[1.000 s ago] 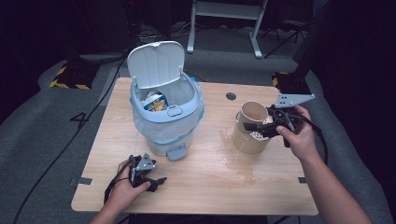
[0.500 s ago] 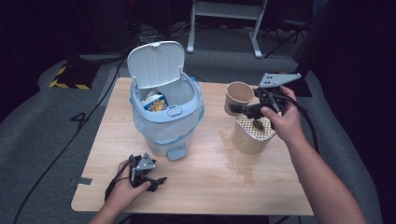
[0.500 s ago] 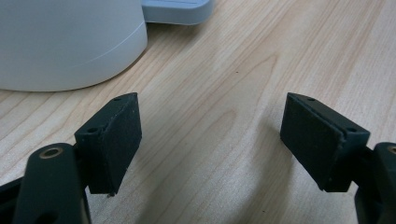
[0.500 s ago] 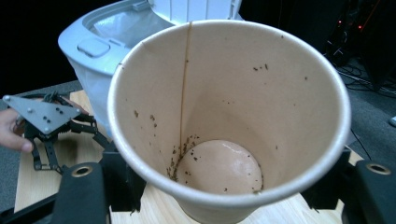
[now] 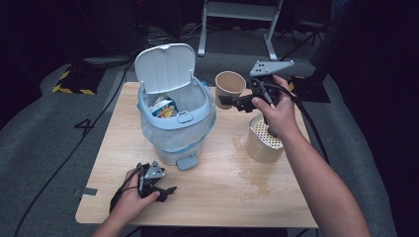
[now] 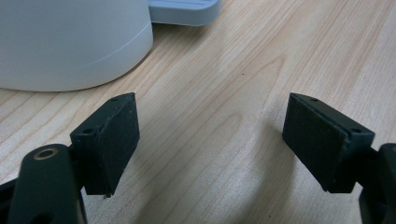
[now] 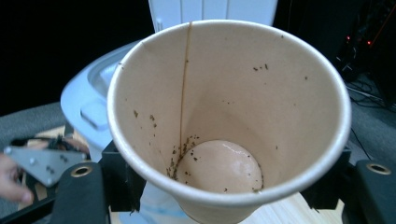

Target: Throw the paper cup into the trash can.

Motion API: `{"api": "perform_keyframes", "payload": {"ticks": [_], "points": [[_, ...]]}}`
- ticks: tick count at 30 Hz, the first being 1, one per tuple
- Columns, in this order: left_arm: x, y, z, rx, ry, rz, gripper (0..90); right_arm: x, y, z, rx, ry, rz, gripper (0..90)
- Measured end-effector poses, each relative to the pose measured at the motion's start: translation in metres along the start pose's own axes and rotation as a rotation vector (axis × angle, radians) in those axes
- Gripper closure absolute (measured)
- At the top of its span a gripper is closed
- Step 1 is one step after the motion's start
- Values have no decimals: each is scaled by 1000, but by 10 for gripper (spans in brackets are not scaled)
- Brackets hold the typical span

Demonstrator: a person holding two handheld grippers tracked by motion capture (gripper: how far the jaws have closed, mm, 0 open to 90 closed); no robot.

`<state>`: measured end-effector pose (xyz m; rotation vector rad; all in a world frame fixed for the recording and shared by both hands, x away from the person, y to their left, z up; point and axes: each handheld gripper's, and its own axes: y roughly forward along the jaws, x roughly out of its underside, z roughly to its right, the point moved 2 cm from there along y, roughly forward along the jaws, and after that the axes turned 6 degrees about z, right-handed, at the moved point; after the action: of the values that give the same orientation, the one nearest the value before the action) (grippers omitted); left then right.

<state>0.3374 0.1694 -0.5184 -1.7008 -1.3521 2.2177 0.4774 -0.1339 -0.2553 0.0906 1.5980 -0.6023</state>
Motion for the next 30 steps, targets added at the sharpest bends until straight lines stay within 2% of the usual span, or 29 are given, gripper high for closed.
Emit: {"api": "perform_keyframes", "payload": {"ticks": [4,8,12,19,23,26,30], "points": [[0,0,0,-1,0,0,191,-11,12,-1,-2,1,24,299],[0,0,0,-2,3,-1,191,-22,26,-2,-27,30,46,300],[0,0,0,1,-1,-1,190,-28,41,-6,-32,27,45,300],[0,0,0,1,0,0,190,-31,73,-19,-29,6,-10,298],[0,0,0,2,-1,-2,189,-32,90,-27,-31,-4,-24,297],[-1,1,0,5,-2,-3,179,-29,99,-27,-9,-9,-63,297],[-1,2,0,6,-3,-5,174,-25,106,-25,-15,3,-104,294]]}}
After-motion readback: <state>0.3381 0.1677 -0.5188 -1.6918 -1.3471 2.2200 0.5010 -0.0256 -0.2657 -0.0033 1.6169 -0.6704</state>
